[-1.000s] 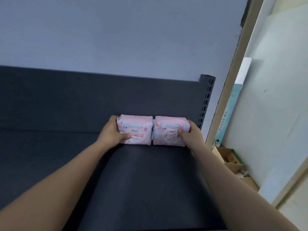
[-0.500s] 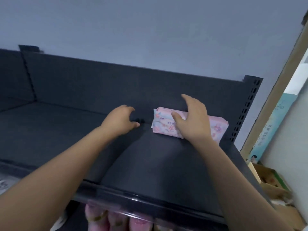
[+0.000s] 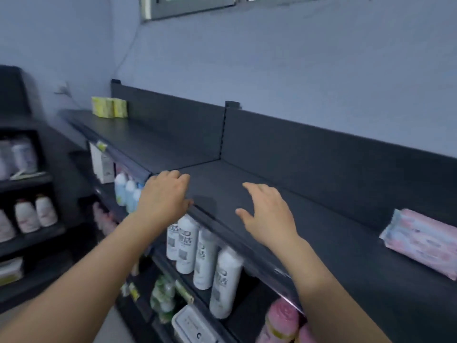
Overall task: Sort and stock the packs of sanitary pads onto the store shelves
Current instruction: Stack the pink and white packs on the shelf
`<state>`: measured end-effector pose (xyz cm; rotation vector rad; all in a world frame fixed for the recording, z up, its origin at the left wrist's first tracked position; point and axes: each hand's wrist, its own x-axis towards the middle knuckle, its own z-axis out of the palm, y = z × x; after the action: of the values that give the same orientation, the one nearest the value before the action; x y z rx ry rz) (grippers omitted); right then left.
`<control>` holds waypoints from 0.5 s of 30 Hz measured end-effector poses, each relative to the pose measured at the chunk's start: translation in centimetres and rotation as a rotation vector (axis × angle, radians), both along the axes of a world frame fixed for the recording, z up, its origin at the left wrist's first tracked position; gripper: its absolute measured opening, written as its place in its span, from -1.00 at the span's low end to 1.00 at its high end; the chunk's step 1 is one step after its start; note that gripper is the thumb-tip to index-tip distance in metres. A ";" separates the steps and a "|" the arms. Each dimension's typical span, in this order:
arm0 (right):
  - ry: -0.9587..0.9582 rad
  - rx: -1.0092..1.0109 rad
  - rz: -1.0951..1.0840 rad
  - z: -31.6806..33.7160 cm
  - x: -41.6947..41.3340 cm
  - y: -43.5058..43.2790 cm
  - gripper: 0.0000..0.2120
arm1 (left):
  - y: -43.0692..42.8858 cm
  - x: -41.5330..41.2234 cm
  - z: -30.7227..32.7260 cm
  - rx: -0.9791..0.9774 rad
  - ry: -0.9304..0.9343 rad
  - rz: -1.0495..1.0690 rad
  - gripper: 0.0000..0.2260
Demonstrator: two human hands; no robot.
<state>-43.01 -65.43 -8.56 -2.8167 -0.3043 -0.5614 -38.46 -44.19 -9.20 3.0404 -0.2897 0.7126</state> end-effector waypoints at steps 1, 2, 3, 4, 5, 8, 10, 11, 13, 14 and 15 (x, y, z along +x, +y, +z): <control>0.013 -0.007 0.027 -0.4 0.9 2.5 -0.45 | 2.7 -0.2 -0.2 -0.002 -0.004 0.038 -0.55; 0.024 -0.016 0.051 -0.7 1.8 4.9 -0.45 | 5.3 -0.4 -0.4 0.004 -0.004 0.073 -0.54; 0.033 -0.032 0.070 -1.1 2.5 7.0 -0.46 | 7.5 -0.5 -0.5 0.008 -0.002 0.102 -0.53; 0.046 -0.050 0.096 -1.5 3.3 9.6 -0.47 | 10.1 -0.7 -0.6 0.013 0.003 0.137 -0.53; 0.061 -0.070 0.117 -1.9 4.0 12.0 -0.48 | 12.4 -0.8 -0.7 0.017 0.009 0.169 -0.55; 0.102 -0.117 0.162 -2.9 5.9 18.7 -0.53 | 19.1 -1.1 -1.2 0.039 0.025 0.248 -0.60; 0.120 -0.139 0.195 -3.4 7.0 23.1 -0.54 | 23.4 -1.2 -1.5 0.063 0.039 0.282 -0.61; 0.125 -0.151 0.212 -3.6 7.5 25.3 -0.55 | 25.5 -1.2 -1.6 0.073 0.046 0.298 -0.61; 0.123 -0.165 0.238 -3.8 8.4 29.1 -0.59 | 29.0 -1.3 -1.9 0.084 0.057 0.328 -0.61; 0.120 -0.171 0.254 -3.9 8.9 31.1 -0.60 | 30.9 -1.4 -2.1 0.087 0.064 0.346 -0.61; 0.118 -0.174 0.271 -3.9 9.3 32.9 -0.60 | 32.4 -1.4 -2.3 0.091 0.071 0.364 -0.60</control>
<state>-33.71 -32.54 -12.49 -2.8880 -0.7286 -0.3226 -39.84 -11.76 -11.51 3.2330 0.2463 0.6134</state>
